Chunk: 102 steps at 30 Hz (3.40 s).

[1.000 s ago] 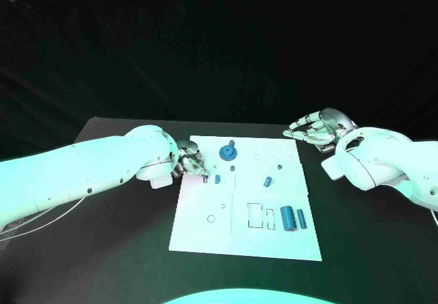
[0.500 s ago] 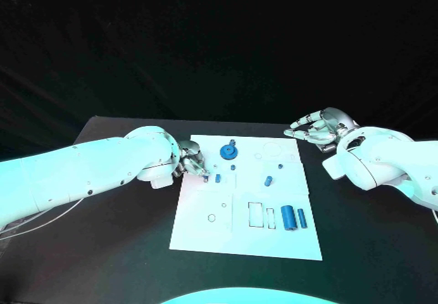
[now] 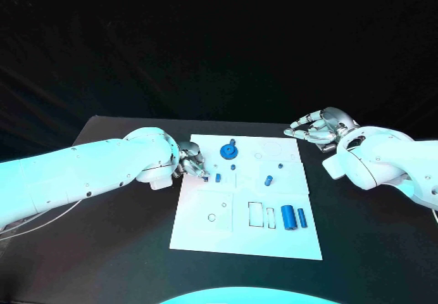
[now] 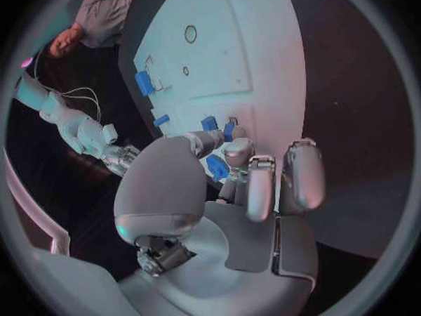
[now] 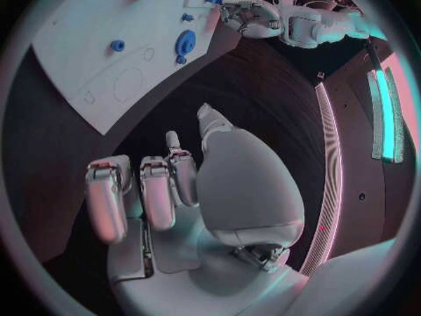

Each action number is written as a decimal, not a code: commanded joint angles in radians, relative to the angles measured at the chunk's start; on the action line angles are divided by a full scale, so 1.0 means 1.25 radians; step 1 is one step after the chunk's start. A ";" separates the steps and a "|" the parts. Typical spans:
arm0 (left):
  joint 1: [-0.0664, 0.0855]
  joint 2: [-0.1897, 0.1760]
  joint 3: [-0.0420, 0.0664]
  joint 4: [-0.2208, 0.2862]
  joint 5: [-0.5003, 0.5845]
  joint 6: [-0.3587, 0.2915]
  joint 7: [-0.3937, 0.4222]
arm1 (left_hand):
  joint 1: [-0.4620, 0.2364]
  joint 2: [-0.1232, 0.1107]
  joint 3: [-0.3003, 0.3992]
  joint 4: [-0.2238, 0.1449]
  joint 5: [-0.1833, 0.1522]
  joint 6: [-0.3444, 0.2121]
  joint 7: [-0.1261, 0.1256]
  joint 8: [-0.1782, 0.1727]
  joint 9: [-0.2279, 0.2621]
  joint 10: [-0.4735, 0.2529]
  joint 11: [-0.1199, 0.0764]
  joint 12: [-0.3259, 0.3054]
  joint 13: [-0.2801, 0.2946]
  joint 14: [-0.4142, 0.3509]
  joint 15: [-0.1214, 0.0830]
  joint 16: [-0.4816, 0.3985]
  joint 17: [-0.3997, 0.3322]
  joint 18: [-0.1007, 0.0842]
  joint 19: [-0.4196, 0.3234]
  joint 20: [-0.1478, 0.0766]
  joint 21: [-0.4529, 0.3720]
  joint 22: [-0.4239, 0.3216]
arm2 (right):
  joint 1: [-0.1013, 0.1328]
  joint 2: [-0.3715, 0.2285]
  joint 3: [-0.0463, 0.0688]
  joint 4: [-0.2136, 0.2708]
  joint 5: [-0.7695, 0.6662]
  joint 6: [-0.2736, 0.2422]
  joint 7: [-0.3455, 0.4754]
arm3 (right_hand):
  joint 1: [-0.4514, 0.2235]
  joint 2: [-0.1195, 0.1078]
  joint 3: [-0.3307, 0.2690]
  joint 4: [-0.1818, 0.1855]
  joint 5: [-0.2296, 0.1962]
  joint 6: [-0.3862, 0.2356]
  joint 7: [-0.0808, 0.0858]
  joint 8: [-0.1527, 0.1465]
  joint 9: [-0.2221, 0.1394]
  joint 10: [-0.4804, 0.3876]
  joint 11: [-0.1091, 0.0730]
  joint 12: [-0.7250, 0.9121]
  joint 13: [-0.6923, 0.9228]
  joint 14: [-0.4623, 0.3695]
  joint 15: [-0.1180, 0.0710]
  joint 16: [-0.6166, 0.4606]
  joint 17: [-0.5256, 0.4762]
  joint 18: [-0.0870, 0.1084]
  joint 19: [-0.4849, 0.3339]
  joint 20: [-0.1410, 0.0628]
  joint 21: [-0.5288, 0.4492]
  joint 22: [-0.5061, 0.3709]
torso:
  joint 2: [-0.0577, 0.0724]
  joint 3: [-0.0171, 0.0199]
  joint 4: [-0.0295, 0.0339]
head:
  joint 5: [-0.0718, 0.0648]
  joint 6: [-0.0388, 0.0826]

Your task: Assemble the parts on the task board

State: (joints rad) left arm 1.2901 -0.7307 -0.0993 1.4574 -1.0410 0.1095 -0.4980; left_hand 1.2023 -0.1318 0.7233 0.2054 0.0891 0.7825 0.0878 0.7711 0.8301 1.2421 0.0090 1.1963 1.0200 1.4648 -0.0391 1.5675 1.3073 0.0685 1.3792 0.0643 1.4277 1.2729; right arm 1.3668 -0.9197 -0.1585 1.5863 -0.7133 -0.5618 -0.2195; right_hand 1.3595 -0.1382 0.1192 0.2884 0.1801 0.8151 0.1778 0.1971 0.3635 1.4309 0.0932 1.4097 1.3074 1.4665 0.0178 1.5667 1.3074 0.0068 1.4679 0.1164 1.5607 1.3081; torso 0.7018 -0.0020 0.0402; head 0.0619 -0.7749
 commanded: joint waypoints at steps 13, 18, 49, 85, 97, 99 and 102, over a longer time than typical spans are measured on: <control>-0.004 0.001 0.000 0.002 -0.008 0.013 0.001 | -0.003 0.007 0.113 -0.107 0.002 -0.001 -0.005 0.004 0.001 0.005 -0.001 0.005 0.001 0.085 -0.008 0.003 0.211 -0.002 0.007 -0.001 0.005 0.001 | -0.001 0.001 0.000 -0.001 -0.004 0.009 0.012 | -0.007 0.000 0.004 -0.002 -0.003 -0.005 0.001 0.008 -0.002 -0.003 0.000 -0.002 0.081 0.080 0.000 -0.002 0.195 -0.001 0.073 0.002 -0.008 0.197 | 0.000 0.0006 -0.0002 | 0.000 -0.003; -0.005 0.001 0.000 0.004 -0.005 0.013 0.001 | -0.004 0.007 0.115 -0.108 0.002 -0.001 -0.005 0.004 0.001 0.005 -0.001 0.005 0.001 0.085 -0.008 0.003 0.211 -0.002 0.007 -0.001 0.005 0.001 | -0.001 0.001 0.000 -0.002 -0.004 0.009 0.012 | -0.007 0.000 0.004 -0.002 -0.003 -0.005 0.001 0.008 -0.002 -0.003 0.000 -0.002 0.081 0.080 0.000 -0.002 0.195 -0.001 0.073 0.002 -0.008 0.197 | 0.000 0.0002 0.0000 | 0.000 -0.004; -0.005 0.002 0.000 -0.005 -0.008 0.028 -0.002 | -0.008 0.001 0.128 -0.119 0.003 0.000 -0.006 0.008 0.000 0.008 -0.002 0.006 0.002 0.085 -0.009 0.003 0.211 -0.003 0.009 -0.002 0.007 0.004 | -0.002 0.001 0.000 -0.003 -0.004 0.009 0.012 | -0.007 0.000 0.004 -0.002 -0.003 -0.005 0.001 0.008 -0.002 -0.003 0.000 -0.002 0.081 0.080 0.000 -0.002 0.195 -0.001 0.073 0.002 -0.008 0.197 | 0.000 0.0001 0.0002 | 0.001 -0.005; -0.010 0.018 -0.004 -0.021 -0.002 0.032 -0.003 | -0.076 0.000 0.139 -0.103 -0.005 0.018 -0.016 0.028 -0.003 0.020 -0.009 0.005 0.000 0.085 -0.013 0.003 0.211 -0.004 0.012 -0.005 0.008 0.009 | -0.004 0.000 0.000 -0.002 -0.004 0.009 0.013 | -0.008 0.000 0.004 -0.002 -0.003 -0.006 0.000 0.009 -0.003 -0.004 0.000 -0.003 0.080 0.079 -0.001 -0.002 0.194 0.000 0.073 0.002 -0.009 0.197 | 0.001 0.0010 -0.0004 | -0.001 -0.009; -0.011 0.019 -0.005 -0.026 -0.001 0.028 -0.003 | -0.105 -0.002 0.115 -0.083 -0.013 0.022 -0.020 0.033 -0.006 0.022 -0.012 0.005 0.000 0.085 -0.016 0.003 0.211 -0.004 0.013 -0.008 0.007 0.010 | -0.004 0.000 0.000 -0.001 -0.003 0.009 0.014 | -0.008 0.000 0.004 -0.002 -0.003 -0.006 0.000 0.009 -0.003 -0.004 0.000 -0.003 0.080 0.079 -0.001 -0.002 0.194 0.000 0.073 0.002 -0.009 0.197 | 0.000 0.0009 -0.0005 | -0.001 -0.011; -0.011 0.019 -0.005 -0.027 -0.001 0.029 -0.004 | -0.109 -0.005 0.108 -0.081 -0.013 0.022 -0.021 0.034 -0.007 0.021 -0.013 0.005 -0.001 0.085 -0.017 0.003 0.211 -0.004 0.013 -0.009 0.007 0.010 | -0.004 -0.001 0.000 -0.001 -0.003 0.008 0.014 | -0.008 0.000 0.004 -0.002 -0.003 -0.006 0.000 0.009 -0.003 -0.004 0.000 -0.003 0.080 0.079 -0.001 -0.002 0.194 0.000 0.073 0.002 -0.009 0.197 | 0.000 0.0009 -0.0005 | -0.001 -0.011; -0.011 0.020 -0.005 -0.028 0.000 0.029 -0.004 | -0.123 -0.016 0.084 -0.070 -0.013 0.025 -0.023 0.035 -0.010 0.022 -0.014 0.006 0.000 0.085 -0.018 0.003 0.211 -0.004 0.013 -0.010 0.007 0.010 | -0.004 -0.001 0.000 -0.001 -0.003 0.008 0.015 | -0.009 0.000 0.004 -0.002 -0.003 -0.006 0.000 0.010 -0.003 -0.004 0.000 -0.003 0.080 0.079 -0.001 -0.003 0.193 0.000 0.073 0.002 -0.010 0.196 | 0.000 0.0008 -0.0004 | -0.002 -0.011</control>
State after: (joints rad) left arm 1.2819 -0.7083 -0.1020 1.4225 -1.0449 0.1293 -0.4998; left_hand 1.0561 -0.1544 0.8250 0.1252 0.0768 0.8165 0.0671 0.8110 0.8177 1.2658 -0.0071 1.2044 1.0192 1.4650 -0.0537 1.5675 1.3076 0.0686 1.3936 0.0574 1.4315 1.2842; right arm 1.3627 -0.9205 -0.1585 1.5834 -0.7127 -0.5618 -0.2141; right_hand 1.3595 -0.1382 0.1192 0.2884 0.1801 0.8151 0.1778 0.2047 0.3612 1.4309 0.0931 1.4097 1.3075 1.4664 0.0178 1.5667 1.3073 0.0069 1.4679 0.1164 1.5546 1.3080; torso 0.7021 -0.0008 0.0396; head 0.0603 -0.7883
